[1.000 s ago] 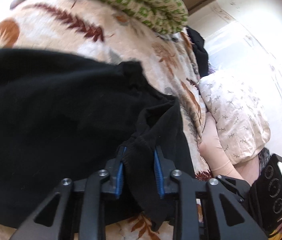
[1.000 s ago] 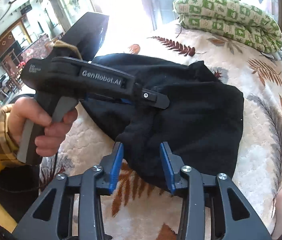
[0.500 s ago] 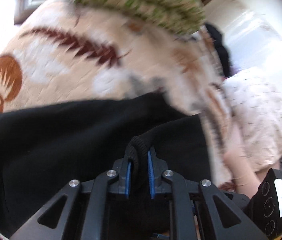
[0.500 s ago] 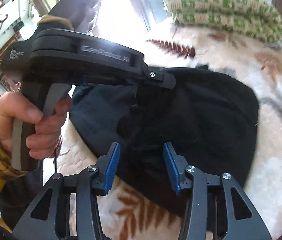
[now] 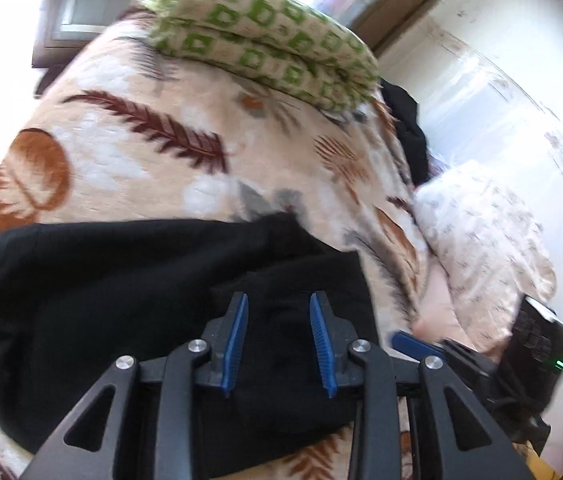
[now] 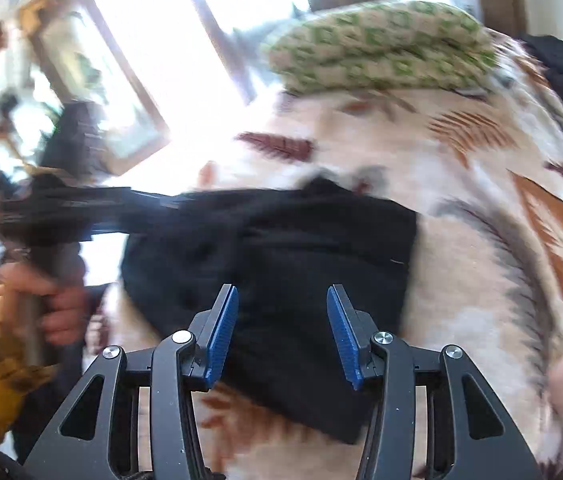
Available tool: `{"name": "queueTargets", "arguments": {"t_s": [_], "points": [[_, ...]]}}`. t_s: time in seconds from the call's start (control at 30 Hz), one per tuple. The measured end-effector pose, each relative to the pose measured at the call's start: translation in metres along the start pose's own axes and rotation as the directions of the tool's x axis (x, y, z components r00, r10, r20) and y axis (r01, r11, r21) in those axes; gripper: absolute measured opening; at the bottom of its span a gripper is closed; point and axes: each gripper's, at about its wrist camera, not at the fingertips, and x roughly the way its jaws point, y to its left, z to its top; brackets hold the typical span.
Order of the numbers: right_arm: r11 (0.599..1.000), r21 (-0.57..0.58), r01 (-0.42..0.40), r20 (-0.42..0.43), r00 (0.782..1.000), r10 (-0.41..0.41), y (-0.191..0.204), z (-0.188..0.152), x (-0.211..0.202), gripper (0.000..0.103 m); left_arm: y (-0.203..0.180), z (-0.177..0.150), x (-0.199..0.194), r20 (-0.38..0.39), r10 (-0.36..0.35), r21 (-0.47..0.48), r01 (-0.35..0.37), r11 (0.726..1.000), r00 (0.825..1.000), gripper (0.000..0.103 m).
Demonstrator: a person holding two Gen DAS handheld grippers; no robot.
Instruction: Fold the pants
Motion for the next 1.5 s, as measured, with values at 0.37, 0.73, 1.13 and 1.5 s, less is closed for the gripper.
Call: {"name": "queueTargets", "arguments": {"t_s": [0.37,0.73,1.13,1.5], "points": [[0.984,-0.076,0.160,-0.090,0.982,-0.167,-0.014,-0.041,0.026,0.039,-0.009,-0.022,0.044,-0.079,0.034,0.067,-0.029,0.997,0.996,0.034],[0.990,-0.084,0.114,0.010,0.993,-0.114,0.025,-0.024,0.000,0.049,0.064,-0.005,-0.058,0.022,0.100,-0.023,-0.099,0.995,0.995,0.077],[0.964,-0.209,0.167,-0.110,0.975,-0.193,0.066,-0.037,0.060,0.052,0.084,-0.024,-0.029,-0.073,0.223,0.002,-0.223,0.975,0.972,0.078],[0.937,-0.348,0.026,-0.022,0.999,-0.035,0.139,-0.012,0.026,0.056,0.121,-0.012,-0.097,0.017,0.132,-0.120,-0.129,0.984,0.991,0.081]]}}
